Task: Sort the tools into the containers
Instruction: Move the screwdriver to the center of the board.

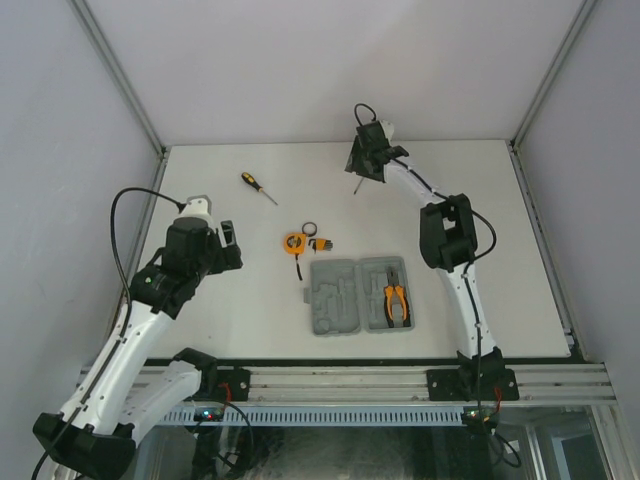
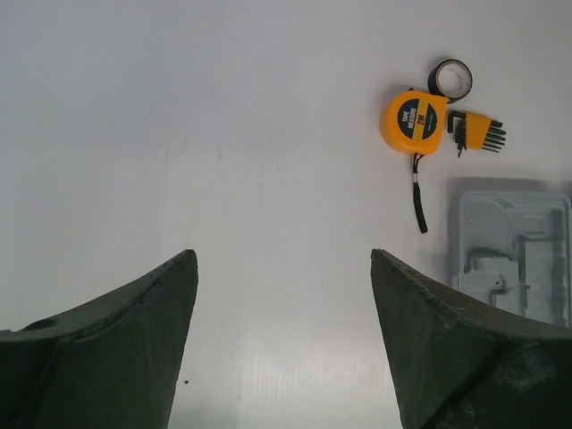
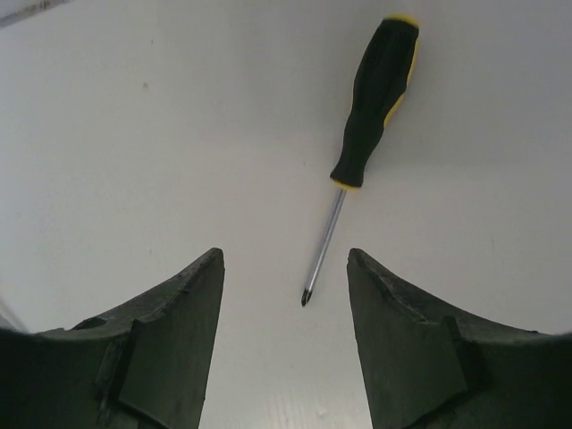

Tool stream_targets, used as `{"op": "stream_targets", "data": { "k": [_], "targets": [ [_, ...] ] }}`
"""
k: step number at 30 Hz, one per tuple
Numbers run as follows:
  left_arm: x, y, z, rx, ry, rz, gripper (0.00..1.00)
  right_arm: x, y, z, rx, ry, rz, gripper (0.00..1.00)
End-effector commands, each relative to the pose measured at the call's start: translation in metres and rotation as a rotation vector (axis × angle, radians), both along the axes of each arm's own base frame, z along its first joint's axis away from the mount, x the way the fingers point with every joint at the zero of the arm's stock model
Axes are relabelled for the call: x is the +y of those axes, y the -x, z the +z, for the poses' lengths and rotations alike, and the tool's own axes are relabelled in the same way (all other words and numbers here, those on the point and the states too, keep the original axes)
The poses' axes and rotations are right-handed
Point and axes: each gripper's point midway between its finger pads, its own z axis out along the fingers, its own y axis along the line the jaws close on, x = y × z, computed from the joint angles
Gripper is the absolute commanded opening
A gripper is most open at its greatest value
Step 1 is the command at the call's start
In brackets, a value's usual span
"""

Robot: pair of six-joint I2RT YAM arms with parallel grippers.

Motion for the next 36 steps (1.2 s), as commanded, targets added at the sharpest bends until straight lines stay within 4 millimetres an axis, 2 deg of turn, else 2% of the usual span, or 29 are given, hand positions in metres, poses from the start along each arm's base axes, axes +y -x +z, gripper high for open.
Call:
{"op": "stream_targets", "data": {
  "k": [1,7,17,26,31,36],
  "targets": [
    [-0.001,-0.002,0.003,-0.031,0.001,-0.018,0.82,-0.020,-0.016,0.008,-0.003,0.043,-0.091,0.57],
    [-0.002,-0.002,0.002,-0.027,0.004,-0.024,0.82,-0.032,-0.026,-0.006,0.009,0.021,-0.136,0.56],
    [-0.002,-0.002,0.002,-0.028,0.004,-0.026,0.82,-0.014,-0.031,-0.019,0.037,-0.026,-0.056,0.49],
    [-0.004,-0.001,0.002,-0.025,0.009,-0.033,0.81,0.009,-0.016,-0.036,0.112,-0.101,0.013,0.27],
    [-0.003,-0.001,0.002,-0.028,0.010,-0.033,0.81,0.007,-0.010,-0.044,0.153,-0.108,-0.004,0.18],
    [-0.003,-0.001,0.003,-0.031,0.010,-0.033,0.81,-0.002,-0.002,-0.052,0.190,-0.071,-0.018,0.15]
  ]
}}
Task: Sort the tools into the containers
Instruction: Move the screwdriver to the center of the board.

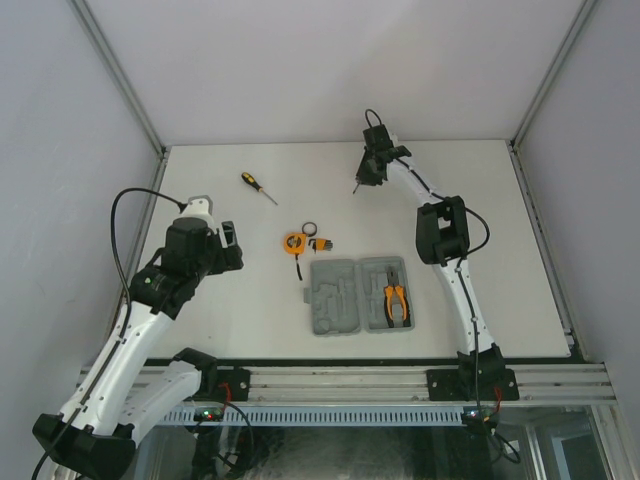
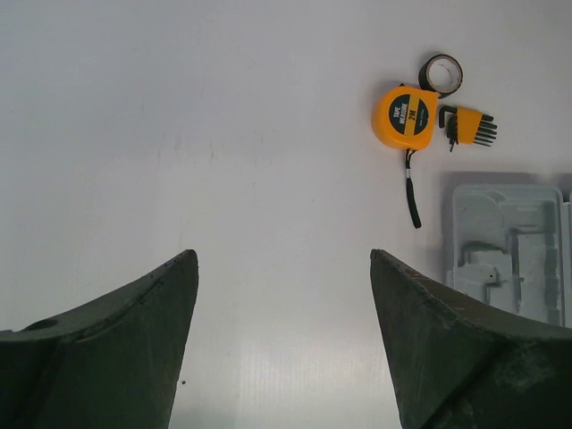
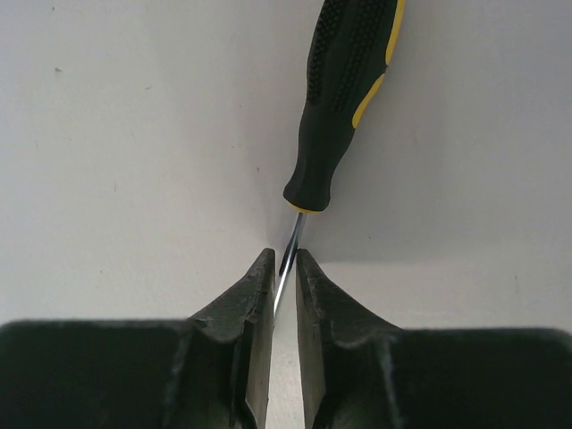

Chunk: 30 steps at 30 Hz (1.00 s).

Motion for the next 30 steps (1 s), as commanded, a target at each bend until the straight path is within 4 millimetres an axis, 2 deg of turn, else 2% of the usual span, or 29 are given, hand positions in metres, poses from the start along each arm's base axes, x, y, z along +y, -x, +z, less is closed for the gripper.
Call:
{"op": "stream_targets", "data": {
  "k": [1,8,15,20,25,30],
  "targets": [
    [0.000,-0.002,0.002,-0.031,0.000,-0.011,0.81,-0.005,0.007,-0.003,0.038,0.022,-0.011,0.13],
    [0.000,-0.003,0.002,-0.027,-0.001,-0.012,0.81,-0.016,0.020,-0.006,0.063,0.114,0.022,0.04],
    [0.000,-0.003,0.002,-0.026,-0.002,-0.012,0.81,-0.032,0.039,0.008,0.058,0.221,0.125,0.00],
    [0.000,-0.004,0.002,-0.030,-0.002,-0.012,0.81,-0.037,0.066,0.007,0.075,0.231,0.278,0.00],
    [0.000,-0.004,0.002,-0.031,-0.002,-0.010,0.81,-0.054,0.098,0.003,0.141,0.293,0.359,0.00],
    [0.002,-0.004,0.003,-0.035,-0.006,-0.003,0.81,-0.074,0.138,-0.006,0.219,0.348,0.385,0.01]
  ]
}}
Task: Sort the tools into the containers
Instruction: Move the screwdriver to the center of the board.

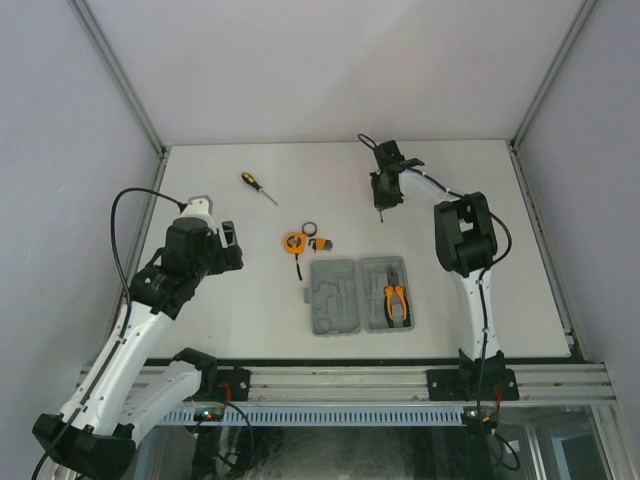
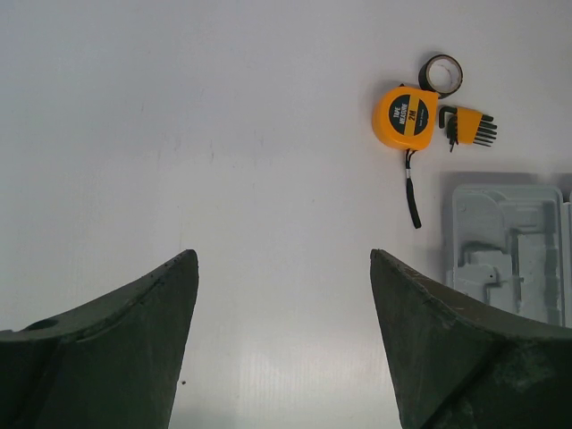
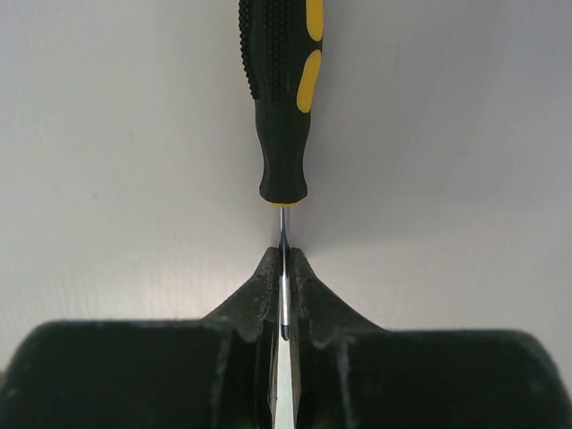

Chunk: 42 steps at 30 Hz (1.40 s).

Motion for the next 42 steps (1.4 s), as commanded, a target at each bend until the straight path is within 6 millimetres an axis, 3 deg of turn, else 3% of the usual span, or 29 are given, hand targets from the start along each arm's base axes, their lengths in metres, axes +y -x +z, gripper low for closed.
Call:
{"op": "stream_targets", "data": {
  "k": [1,5,8,13,20,42],
  "targets": [
    [0.002,-0.004,0.003,-0.035,-0.006,-0.002,0.81,-0.027,0.053,-0.003,0.109,0.098,0.059,0.02],
    [0.002,-0.004,0.002,-0.035,-0.007,0.001,0.81,-0.035,0.075,0.004,0.100,0.089,0.057,0.06],
    [0.003,-0.004,0.002,-0.035,-0.008,0.004,0.81,-0.035,0.084,0.013,0.078,0.068,0.064,0.16],
    [0.004,-0.004,0.002,-0.035,-0.011,0.007,0.81,-0.029,0.085,0.038,0.002,0.014,0.082,0.29],
    [0.004,-0.004,0.001,-0.032,-0.014,0.006,0.81,-0.026,0.070,0.071,-0.129,-0.023,0.079,0.51],
    [0.005,-0.005,-0.002,-0.020,-0.023,0.012,0.81,-0.027,-0.001,0.038,-0.141,-0.008,0.055,0.46]
  ]
}}
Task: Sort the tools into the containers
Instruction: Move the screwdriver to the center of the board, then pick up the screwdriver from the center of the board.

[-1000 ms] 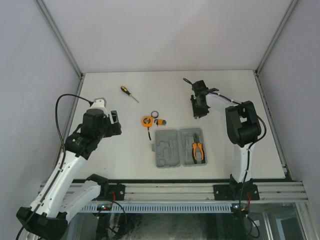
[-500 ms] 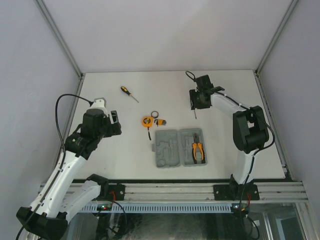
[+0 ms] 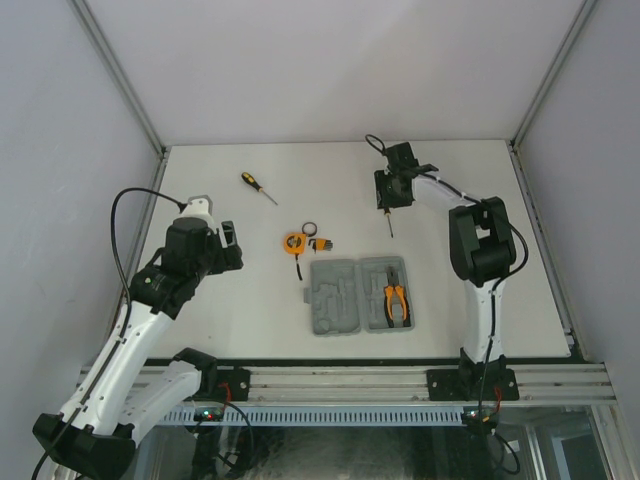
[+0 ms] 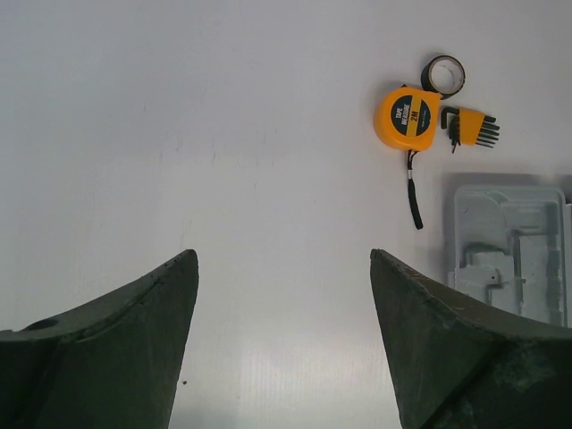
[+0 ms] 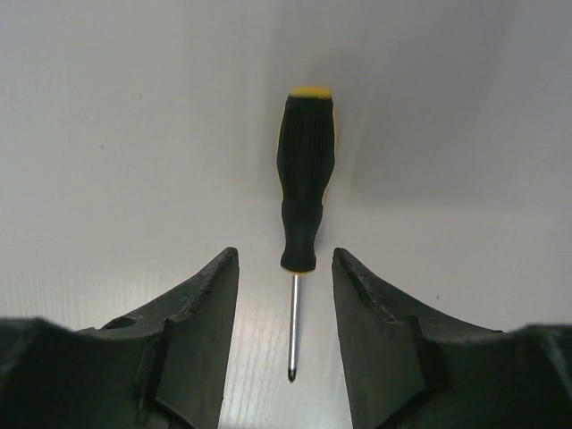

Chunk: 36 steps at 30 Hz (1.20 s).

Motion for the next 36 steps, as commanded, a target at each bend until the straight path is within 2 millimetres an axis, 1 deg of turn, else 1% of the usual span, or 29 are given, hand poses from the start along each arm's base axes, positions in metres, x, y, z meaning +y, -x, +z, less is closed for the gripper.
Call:
{"op": "stream_targets", "data": {
  "k": [1,5,8,16,20,24,29,33,35,36],
  "targets": [
    [0.004,-0.005,-0.002,-0.019,-0.021,0.008,0.81,-0.004,-0.025,0.011,-0.056,0.013,-0.007,0.46],
    [0.003,-0.006,-0.003,-0.013,-0.021,0.006,0.81,-0.007,-0.031,0.002,-0.030,0.019,-0.015,0.45],
    [0.003,-0.006,-0.003,-0.011,-0.021,0.005,0.81,-0.008,-0.033,-0.003,-0.005,0.008,-0.018,0.42],
    [0.003,-0.005,-0.003,-0.012,-0.021,0.005,0.81,-0.008,-0.031,-0.013,0.062,0.040,-0.019,0.38],
    [0.003,-0.005,-0.003,-0.014,-0.021,0.006,0.81,-0.010,-0.028,-0.022,0.100,0.069,-0.030,0.34],
    [0.004,-0.005,-0.002,-0.019,-0.023,0.007,0.80,-0.012,-0.025,-0.025,0.111,0.093,-0.039,0.25],
    [0.007,-0.005,-0.001,-0.021,-0.031,0.017,0.79,-0.017,-0.026,-0.011,0.077,0.112,-0.053,0.12],
    [0.006,-0.005,0.002,-0.033,-0.023,0.015,0.79,-0.020,-0.029,0.015,0.006,0.105,-0.060,0.04],
    [0.003,-0.004,0.004,-0.041,-0.011,0.000,0.79,-0.019,-0.031,0.031,-0.032,0.093,-0.055,0.01],
    [0.002,-0.004,0.005,-0.044,-0.006,-0.007,0.78,-0.020,-0.031,0.043,-0.055,0.087,-0.058,0.00]
  ]
}}
